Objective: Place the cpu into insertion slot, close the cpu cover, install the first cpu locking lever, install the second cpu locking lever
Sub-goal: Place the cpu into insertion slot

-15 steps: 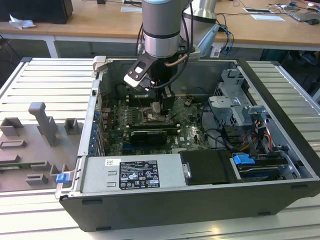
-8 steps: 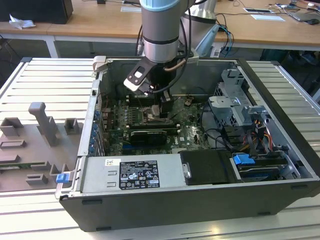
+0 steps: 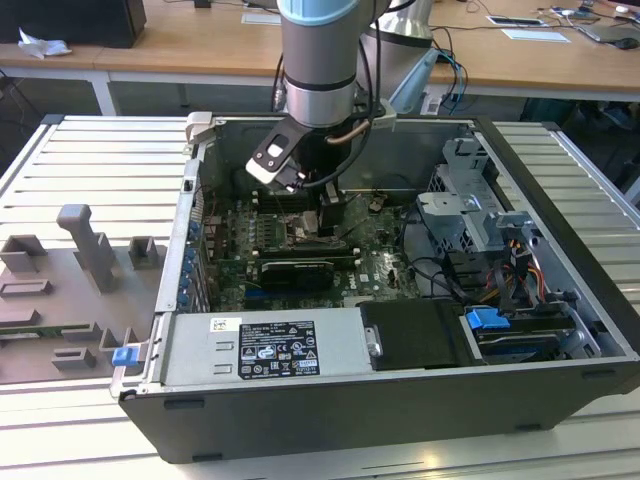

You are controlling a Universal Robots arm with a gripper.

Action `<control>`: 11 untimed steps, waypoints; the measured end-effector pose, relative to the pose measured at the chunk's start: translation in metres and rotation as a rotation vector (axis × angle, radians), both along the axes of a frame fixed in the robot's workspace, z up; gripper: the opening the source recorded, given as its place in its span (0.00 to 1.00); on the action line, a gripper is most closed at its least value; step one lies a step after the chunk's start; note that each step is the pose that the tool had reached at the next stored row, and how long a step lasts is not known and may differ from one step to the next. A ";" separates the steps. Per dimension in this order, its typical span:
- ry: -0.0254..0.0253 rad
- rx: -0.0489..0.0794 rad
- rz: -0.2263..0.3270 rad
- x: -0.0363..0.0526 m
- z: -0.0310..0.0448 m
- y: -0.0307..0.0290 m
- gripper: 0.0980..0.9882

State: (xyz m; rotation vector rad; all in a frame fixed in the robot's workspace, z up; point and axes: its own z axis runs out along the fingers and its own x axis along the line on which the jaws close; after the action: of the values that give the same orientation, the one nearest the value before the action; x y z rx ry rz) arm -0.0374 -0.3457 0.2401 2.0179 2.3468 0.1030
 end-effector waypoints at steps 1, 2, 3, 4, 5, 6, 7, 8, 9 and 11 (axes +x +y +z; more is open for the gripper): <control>0.0001 0.000 0.000 0.0000 0.0000 0.0000 0.50; 0.0000 0.000 -0.001 0.0000 -0.0001 0.0000 0.50; -0.0001 0.000 -0.001 0.0000 -0.0003 0.0000 0.50; -0.0001 0.000 -0.001 0.0000 -0.0005 0.0000 0.50; -0.0001 0.000 -0.001 0.0000 -0.0005 0.0000 0.50; -0.0001 0.000 -0.001 -0.0003 -0.0005 0.0000 0.50; -0.0001 0.000 -0.002 -0.0008 -0.0006 0.0001 0.50; 0.0000 0.000 -0.008 -0.0017 -0.0007 0.0001 0.50; -0.0001 0.000 -0.015 -0.0019 -0.0008 0.0001 0.50; -0.0001 0.000 -0.033 -0.0022 -0.0013 0.0004 0.50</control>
State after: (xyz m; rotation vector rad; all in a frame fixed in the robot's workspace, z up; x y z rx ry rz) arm -0.0397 -0.3453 0.2388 2.0555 2.3123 0.1017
